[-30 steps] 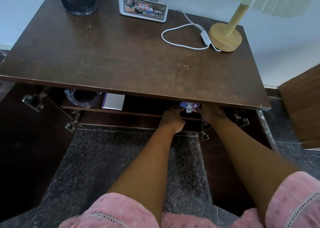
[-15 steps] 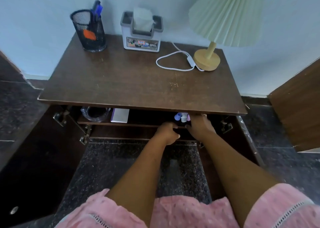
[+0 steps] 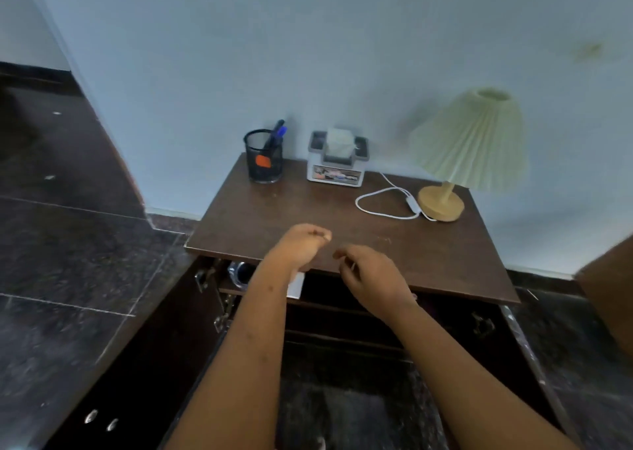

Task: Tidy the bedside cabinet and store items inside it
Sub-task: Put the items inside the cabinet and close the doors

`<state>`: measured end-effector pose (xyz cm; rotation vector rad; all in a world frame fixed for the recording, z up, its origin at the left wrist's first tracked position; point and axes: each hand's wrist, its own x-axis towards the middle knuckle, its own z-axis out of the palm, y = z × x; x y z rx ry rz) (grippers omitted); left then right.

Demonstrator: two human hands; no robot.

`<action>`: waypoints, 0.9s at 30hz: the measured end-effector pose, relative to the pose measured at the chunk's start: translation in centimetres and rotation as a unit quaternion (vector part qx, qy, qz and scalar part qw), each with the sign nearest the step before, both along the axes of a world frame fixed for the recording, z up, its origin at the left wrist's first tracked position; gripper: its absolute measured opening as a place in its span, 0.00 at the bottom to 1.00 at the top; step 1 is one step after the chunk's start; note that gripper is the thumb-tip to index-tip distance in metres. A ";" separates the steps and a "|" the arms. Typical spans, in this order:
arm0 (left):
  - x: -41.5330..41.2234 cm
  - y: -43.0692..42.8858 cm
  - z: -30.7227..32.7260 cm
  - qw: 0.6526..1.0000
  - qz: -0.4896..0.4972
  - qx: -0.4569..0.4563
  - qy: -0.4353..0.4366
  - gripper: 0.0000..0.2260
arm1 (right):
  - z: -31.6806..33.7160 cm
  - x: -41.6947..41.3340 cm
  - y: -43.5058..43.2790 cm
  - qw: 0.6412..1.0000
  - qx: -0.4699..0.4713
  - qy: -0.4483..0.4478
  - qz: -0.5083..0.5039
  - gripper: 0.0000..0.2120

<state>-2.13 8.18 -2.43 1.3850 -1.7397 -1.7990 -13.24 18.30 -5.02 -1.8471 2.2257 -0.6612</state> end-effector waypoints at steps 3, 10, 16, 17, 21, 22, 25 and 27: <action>1.8 -3.1 0.4 0.989 0.121 0.018 0.088 0.06 | -0.1 1.6 -4.0 1.000 -0.001 -0.002 0.029 0.12; 2.8 -8.4 -2.4 0.945 0.260 0.074 0.184 0.07 | -0.7 0.0 -15.1 1.000 -0.029 -0.005 0.005 0.16; 2.4 -10.0 -4.2 0.935 0.265 0.131 0.198 0.10 | -0.7 -1.6 -19.8 0.987 0.125 0.086 0.052 0.28; 2.4 -10.1 -4.3 0.932 0.274 0.133 0.195 0.10 | -1.1 -1.2 -19.4 0.985 0.138 0.091 0.050 0.29; 1.5 -9.1 -4.2 0.939 0.275 0.117 0.174 0.10 | -2.9 1.7 -15.9 0.985 0.139 0.101 0.034 0.22; 1.0 -8.6 -4.2 0.944 0.263 0.112 0.166 0.10 | -3.1 2.2 -14.9 0.987 0.125 0.098 0.021 0.19; -0.2 -6.5 -4.3 0.958 0.231 0.097 0.140 0.09 | -2.9 1.8 -12.6 0.987 0.117 0.100 -0.035 0.21; -1.0 -5.3 -4.4 0.965 0.213 0.085 0.127 0.10 | -2.4 -0.3 -11.1 0.980 0.145 0.092 -0.104 0.28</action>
